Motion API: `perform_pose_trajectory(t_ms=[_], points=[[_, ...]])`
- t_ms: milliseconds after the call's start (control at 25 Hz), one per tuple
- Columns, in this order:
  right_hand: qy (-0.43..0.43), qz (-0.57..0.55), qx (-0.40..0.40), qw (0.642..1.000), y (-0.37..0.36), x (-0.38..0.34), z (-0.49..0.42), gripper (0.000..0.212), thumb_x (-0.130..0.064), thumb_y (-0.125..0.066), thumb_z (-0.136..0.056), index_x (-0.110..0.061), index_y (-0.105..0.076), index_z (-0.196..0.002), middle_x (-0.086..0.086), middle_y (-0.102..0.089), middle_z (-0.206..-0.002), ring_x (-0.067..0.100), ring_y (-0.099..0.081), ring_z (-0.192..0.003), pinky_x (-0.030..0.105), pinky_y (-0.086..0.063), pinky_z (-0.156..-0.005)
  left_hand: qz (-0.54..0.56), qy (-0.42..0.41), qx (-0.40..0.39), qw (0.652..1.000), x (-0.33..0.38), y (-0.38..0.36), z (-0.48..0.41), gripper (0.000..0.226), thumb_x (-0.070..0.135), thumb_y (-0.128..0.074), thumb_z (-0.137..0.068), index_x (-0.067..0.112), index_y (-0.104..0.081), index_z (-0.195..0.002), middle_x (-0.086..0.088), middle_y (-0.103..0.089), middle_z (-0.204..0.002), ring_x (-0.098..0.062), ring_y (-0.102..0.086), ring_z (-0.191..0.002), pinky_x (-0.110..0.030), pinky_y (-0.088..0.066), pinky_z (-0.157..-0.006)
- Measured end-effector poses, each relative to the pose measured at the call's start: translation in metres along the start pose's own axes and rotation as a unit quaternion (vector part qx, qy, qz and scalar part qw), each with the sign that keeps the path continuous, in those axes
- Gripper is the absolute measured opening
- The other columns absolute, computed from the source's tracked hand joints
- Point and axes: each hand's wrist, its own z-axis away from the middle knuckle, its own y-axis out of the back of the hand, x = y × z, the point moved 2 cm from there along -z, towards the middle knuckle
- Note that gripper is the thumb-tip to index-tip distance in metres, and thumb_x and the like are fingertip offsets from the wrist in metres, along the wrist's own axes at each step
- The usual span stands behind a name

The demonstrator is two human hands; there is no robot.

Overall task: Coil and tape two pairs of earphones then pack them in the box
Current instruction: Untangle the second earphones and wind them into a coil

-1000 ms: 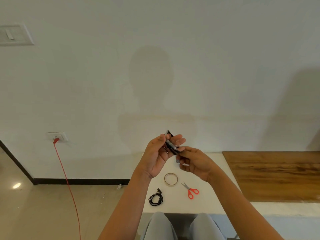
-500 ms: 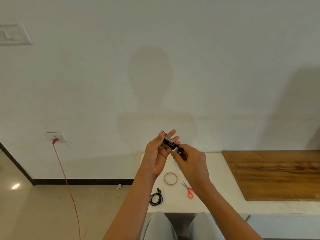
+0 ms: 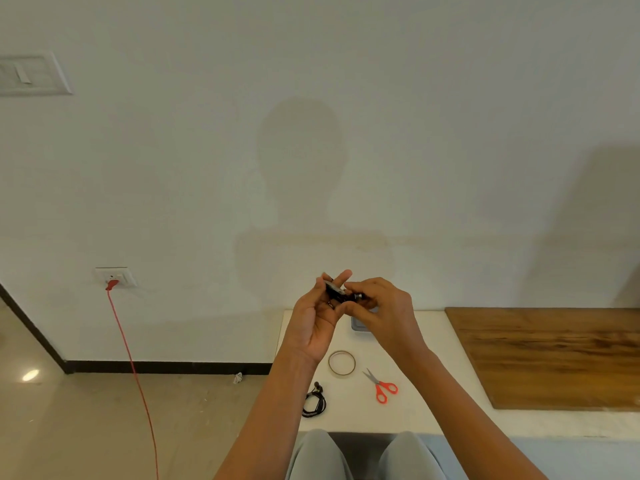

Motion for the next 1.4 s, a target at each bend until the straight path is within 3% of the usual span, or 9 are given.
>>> perform_pose_trajectory(t_ms=[160,320,400,560,800,920,1160,1280,1400], points=[[-0.057,0.010,-0.036,0.998,0.001,0.000,-0.004,0.010,-0.026,-0.072,-0.080,-0.021,-0.075,-0.089,-0.005,-0.066,-0.079,0.006,-0.057,-0.072,0.025,-0.049,-0.069,-0.002,0.026,0.032,0.999,-0.006,0.001,0.000,0.024,0.017,-0.039,-0.102,0.001,-0.057,-0.103,-0.027,-0.063,-0.118,-0.032,-0.066,-0.100,-0.046,-0.048,-0.097],[-0.092,-0.041,-0.033,0.994,-0.003,0.005,0.001,0.019,-0.021,-0.069,-0.082,-0.036,-0.069,-0.070,-0.022,-0.064,-0.065,0.000,-0.057,-0.065,0.017,-0.043,-0.061,-0.068,0.040,0.073,0.994,-0.010,0.006,-0.004,0.028,0.013,-0.038,-0.102,-0.003,-0.054,-0.118,-0.028,-0.063,-0.115,-0.031,-0.065,-0.096,-0.041,-0.053,-0.090],[-0.107,-0.059,-0.033,0.992,-0.007,0.008,0.005,0.023,-0.021,-0.069,-0.081,-0.039,-0.067,-0.068,-0.024,-0.064,-0.065,-0.001,-0.058,-0.064,0.015,-0.044,-0.061,-0.094,0.043,0.080,0.991,-0.011,0.007,-0.004,0.026,0.010,-0.038,-0.101,-0.004,-0.056,-0.115,-0.024,-0.065,-0.108,-0.028,-0.067,-0.091,-0.036,-0.057,-0.084],[-0.132,-0.094,-0.014,0.987,-0.015,0.012,0.011,0.011,-0.016,-0.070,-0.080,-0.022,-0.072,-0.071,-0.003,-0.067,-0.065,0.004,-0.056,-0.060,0.019,-0.046,-0.060,-0.146,0.043,0.057,0.987,-0.012,0.010,-0.001,0.032,0.014,-0.037,-0.103,-0.001,-0.064,-0.106,-0.018,-0.069,-0.103,-0.022,-0.069,-0.089,-0.030,-0.058,-0.080],[-0.051,0.015,0.031,0.998,-0.031,0.019,0.030,0.003,-0.013,-0.071,-0.082,-0.015,-0.069,-0.080,0.002,-0.063,-0.082,0.012,-0.060,-0.071,0.020,-0.051,-0.064,-0.190,0.043,0.042,0.980,-0.016,0.013,0.001,0.027,0.014,-0.039,-0.102,0.005,-0.064,-0.097,-0.015,-0.072,-0.106,-0.021,-0.068,-0.096,-0.035,-0.053,-0.092],[-0.007,0.034,0.040,0.999,-0.032,0.025,0.035,0.007,-0.011,-0.071,-0.082,-0.015,-0.070,-0.088,0.002,-0.062,-0.083,0.008,-0.057,-0.068,0.012,-0.048,-0.062,-0.185,0.043,0.031,0.981,-0.016,0.012,0.005,0.026,0.012,-0.038,-0.101,0.007,-0.061,-0.091,-0.012,-0.073,-0.095,-0.022,-0.065,-0.093,-0.035,-0.053,-0.086],[-0.079,-0.104,-0.018,0.991,-0.021,0.027,0.038,0.023,-0.014,-0.068,-0.085,-0.038,-0.067,-0.084,-0.020,-0.068,-0.076,0.003,-0.065,-0.077,0.012,-0.051,-0.065,-0.138,0.041,0.057,0.988,-0.009,0.024,-0.004,0.021,0.010,-0.040,-0.092,0.011,-0.056,-0.079,0.002,-0.040,-0.058,-0.019,-0.053,-0.074,-0.037,-0.047,-0.090],[-0.092,-0.165,0.009,0.982,-0.015,0.024,0.030,0.014,-0.013,-0.064,-0.088,-0.026,-0.070,-0.085,-0.014,-0.072,-0.080,0.008,-0.067,-0.076,0.016,-0.053,-0.066,-0.136,0.039,0.061,0.988,-0.007,0.027,-0.008,0.020,0.010,-0.038,-0.093,0.011,-0.054,-0.080,0.005,-0.032,-0.053,-0.012,-0.045,-0.053,-0.034,-0.051,-0.077],[-0.085,-0.164,-0.012,0.983,-0.010,0.021,0.012,0.019,-0.014,-0.059,-0.091,-0.025,-0.063,-0.106,-0.014,-0.067,-0.103,-0.006,-0.061,-0.096,0.006,-0.046,-0.075,-0.173,0.063,0.050,0.982,-0.003,0.028,-0.010,0.023,0.010,-0.035,-0.094,0.012,-0.052,-0.079,0.007,-0.026,-0.054,-0.007,-0.028,-0.043,-0.023,-0.044,-0.052]])
